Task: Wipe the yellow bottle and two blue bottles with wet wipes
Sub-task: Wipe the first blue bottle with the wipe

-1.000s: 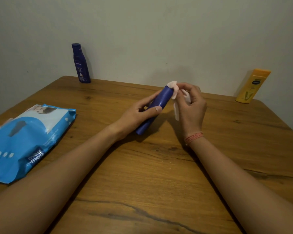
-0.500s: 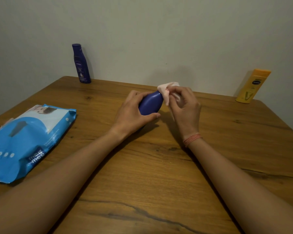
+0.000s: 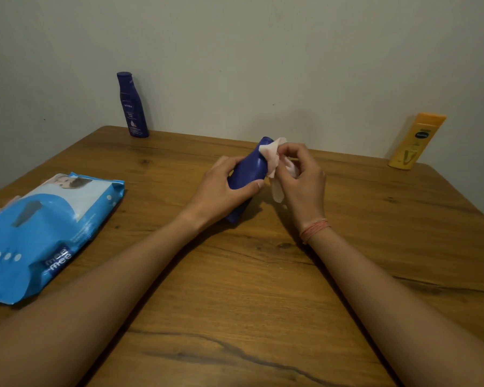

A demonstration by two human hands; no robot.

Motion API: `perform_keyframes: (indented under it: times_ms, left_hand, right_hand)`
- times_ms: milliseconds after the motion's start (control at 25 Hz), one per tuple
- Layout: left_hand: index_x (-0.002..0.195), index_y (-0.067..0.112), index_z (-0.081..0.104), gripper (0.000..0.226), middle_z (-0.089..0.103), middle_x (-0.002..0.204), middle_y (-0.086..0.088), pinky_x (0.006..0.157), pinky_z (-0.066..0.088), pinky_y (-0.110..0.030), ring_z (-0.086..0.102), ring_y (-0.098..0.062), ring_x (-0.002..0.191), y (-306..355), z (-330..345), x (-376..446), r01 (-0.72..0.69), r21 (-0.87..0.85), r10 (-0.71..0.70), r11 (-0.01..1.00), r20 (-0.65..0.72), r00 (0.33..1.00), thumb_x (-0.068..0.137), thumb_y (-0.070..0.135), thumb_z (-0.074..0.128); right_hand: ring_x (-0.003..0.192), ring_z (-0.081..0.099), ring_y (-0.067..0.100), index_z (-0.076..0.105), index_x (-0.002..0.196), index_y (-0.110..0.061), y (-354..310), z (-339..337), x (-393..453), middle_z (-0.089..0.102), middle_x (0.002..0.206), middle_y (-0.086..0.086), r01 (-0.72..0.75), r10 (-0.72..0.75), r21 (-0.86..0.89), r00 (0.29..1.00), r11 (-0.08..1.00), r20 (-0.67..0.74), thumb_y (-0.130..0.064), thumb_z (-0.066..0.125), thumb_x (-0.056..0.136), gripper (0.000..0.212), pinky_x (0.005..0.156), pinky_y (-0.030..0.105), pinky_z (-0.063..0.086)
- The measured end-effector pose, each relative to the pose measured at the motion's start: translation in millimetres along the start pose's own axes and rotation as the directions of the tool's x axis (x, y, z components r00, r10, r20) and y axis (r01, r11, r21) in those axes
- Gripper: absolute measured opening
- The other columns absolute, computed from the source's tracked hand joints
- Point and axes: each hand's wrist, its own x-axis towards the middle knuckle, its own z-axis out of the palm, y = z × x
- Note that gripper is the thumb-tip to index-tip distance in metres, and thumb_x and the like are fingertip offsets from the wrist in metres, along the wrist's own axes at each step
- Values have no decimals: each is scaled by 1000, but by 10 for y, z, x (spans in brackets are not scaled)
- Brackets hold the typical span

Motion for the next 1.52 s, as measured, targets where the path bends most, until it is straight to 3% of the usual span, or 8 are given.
perform_keyframes:
  times_ms: [200,320,440,680,880,1000,1280,1520]
  left_hand:
    - [148,30,35,49,51,138,5,92,45,-20,53,-2,116,93,-75,-32,23,-342,28,939,144,989,100,41,40]
    - [129,20,50,40,61,114,-10,79,49,-28,60,-15,91,106,-71,-65,104,-556,-21,825,154,988,100,40,30]
    - [107,8,54,38,62,87,-8,69,48,-29,58,-16,73,81,-85,-59,207,-735,-157,645,138,978,103,35,27]
    - [128,2,54,62,62,92,-10,74,52,-36,61,-20,80,-41,-188,32,293,-930,-347,222,205,915,100,53,34]
    - [119,12,63,51,70,103,-11,80,56,-35,68,-20,88,6,-134,-8,378,-832,-236,406,304,923,101,51,36]
    - [117,20,66,41,71,102,-8,77,56,-34,67,-19,87,36,-94,-33,368,-801,-200,473,309,930,103,45,37]
    - [112,8,61,43,70,94,-11,82,53,-36,65,-22,85,-38,-191,79,249,-964,-405,96,191,894,100,46,44]
    - [132,6,45,41,59,132,-21,101,48,-47,61,-32,118,-47,-242,50,45,-990,-547,-134,111,830,99,30,45]
  right_hand:
    - [105,61,4,65,113,-17,-103,106,-60,65,114,-7,4,-10,97,998,995,64,-16,62,93,21,85,23,54]
    - [105,58,2,62,122,-19,-123,157,-110,63,119,-4,77,-79,19,987,997,140,-15,64,92,30,86,16,51]
    - [106,53,0,62,122,-14,-124,190,-155,60,121,-3,254,-226,-79,938,964,262,-10,64,91,31,90,9,44]
    - [96,59,14,67,102,-9,-158,238,-224,64,106,4,472,-365,-97,782,876,505,-16,69,87,17,84,28,51]
    - [97,59,17,68,91,-3,-120,146,-135,62,103,8,297,-264,-142,941,944,209,-9,72,83,11,83,22,50]
    - [92,59,12,65,87,-1,-115,128,-103,63,99,9,283,-272,-128,957,950,99,-4,71,83,8,80,17,48]
    - [94,57,12,63,100,-11,-161,251,-239,63,101,2,535,-385,-96,710,839,590,-13,67,86,15,84,25,48]
    - [92,60,7,63,100,-12,-22,108,-83,64,100,-2,153,-121,-120,964,981,238,-9,65,87,13,80,24,53]
